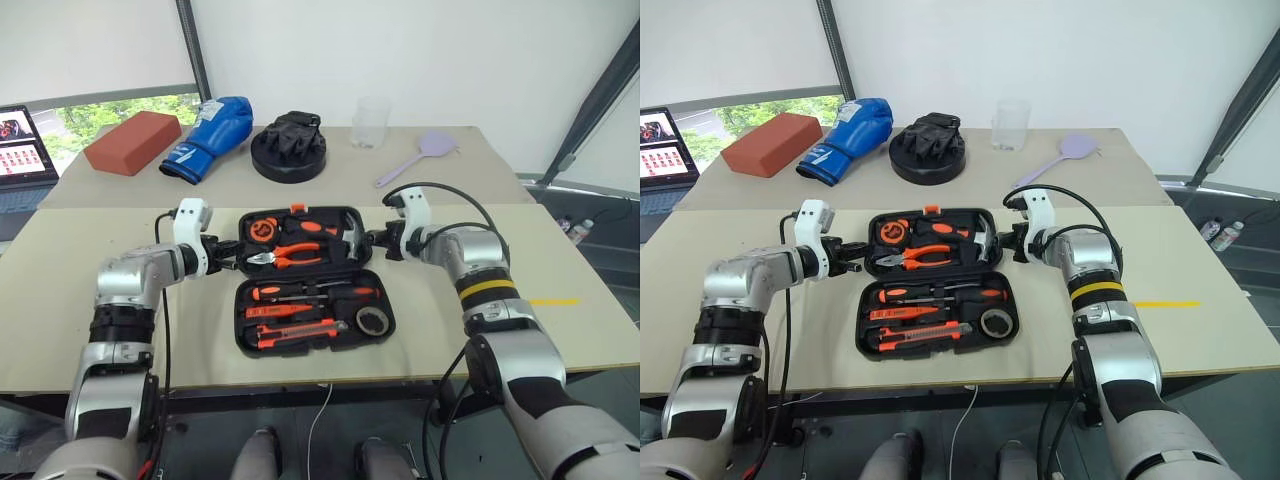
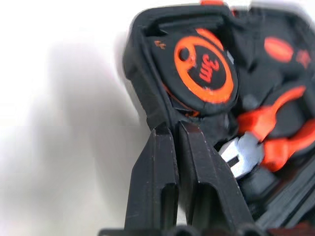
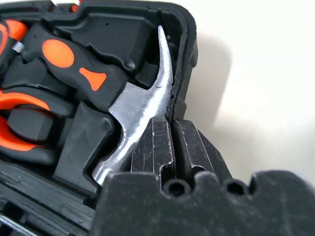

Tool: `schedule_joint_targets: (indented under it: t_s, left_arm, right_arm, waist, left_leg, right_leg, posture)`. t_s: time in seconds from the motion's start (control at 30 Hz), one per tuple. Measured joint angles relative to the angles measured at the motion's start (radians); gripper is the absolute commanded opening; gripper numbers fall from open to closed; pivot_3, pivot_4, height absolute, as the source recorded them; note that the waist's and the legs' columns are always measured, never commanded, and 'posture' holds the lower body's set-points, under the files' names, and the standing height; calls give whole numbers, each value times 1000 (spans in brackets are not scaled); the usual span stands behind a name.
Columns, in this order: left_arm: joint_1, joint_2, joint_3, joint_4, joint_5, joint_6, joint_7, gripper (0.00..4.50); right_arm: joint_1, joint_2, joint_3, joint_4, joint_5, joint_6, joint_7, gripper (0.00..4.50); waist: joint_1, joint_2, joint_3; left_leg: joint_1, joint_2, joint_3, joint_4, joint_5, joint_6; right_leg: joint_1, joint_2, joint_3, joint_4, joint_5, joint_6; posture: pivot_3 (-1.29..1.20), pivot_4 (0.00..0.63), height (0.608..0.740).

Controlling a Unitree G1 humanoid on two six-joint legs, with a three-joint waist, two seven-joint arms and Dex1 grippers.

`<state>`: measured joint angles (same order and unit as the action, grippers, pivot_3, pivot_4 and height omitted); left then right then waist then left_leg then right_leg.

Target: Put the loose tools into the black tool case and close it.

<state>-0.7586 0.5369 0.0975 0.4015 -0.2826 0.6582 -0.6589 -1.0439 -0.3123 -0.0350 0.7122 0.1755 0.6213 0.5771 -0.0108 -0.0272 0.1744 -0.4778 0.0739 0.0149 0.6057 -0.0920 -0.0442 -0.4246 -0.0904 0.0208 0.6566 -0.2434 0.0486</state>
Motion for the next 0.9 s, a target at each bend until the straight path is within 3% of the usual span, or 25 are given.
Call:
schedule_joint_targets:
  t_s: [0.17,0.37,0.6,0.63,0.77,0.83,0.9]
  left_arm:
    - [3,-28,3,-11,63,-300,27,18]
    - [91,-39,-58,-20,181,-608,44,18]
    - [249,-41,-64,-143,207,-702,68,18]
    - [281,-41,-59,-180,198,-688,72,704]
    - [443,32,9,-400,64,-458,23,2001]
    - [497,147,97,-530,-95,-255,-54,2785]
    - [514,264,186,-591,-218,-106,-123,2785]
  right_arm:
    - [46,-22,11,-115,-59,-226,-27,0]
    - [212,-37,53,-151,-156,-547,-74,0]
    - [407,-71,61,-241,-189,-793,-88,0]
    - [449,-78,61,-283,-184,-803,-74,718]
    - [567,-153,60,-481,-105,-654,38,1956]
    - [584,-263,39,-587,-5,-491,144,1962]
    - [593,-364,-8,-684,83,-377,237,1962]
  waist:
    - [3,0,1]
    - [0,0,1]
    - [11,0,0]
    - [10,0,0]
    - [-3,0,0]
    - [-5,0,2]
    - [-4,0,2]
  left_leg:
    - [-2,0,0,-3,3,5]
    - [-1,-1,1,-10,3,5]
    - [4,-1,2,-10,3,5]
    - [4,-1,2,-10,3,5]
    - [2,0,2,-10,4,4]
    - [2,1,2,-10,5,3]
    - [5,1,2,-10,4,3]
  right_leg:
    - [0,0,0,-6,0,1]
    - [0,-1,0,-11,0,2]
    - [5,-1,0,-11,0,2]
    - [5,-1,0,-11,0,1]
    - [2,-1,1,-9,1,0]
    - [1,-1,0,-9,0,0]
    - [4,-1,0,-9,-1,-1]
  posture:
    - [0,150,735]
    - [0,150,735]
    - [0,150,735]
    - [0,150,735]
    - [0,150,735]
    - [0,150,735]
    - [0,150,735]
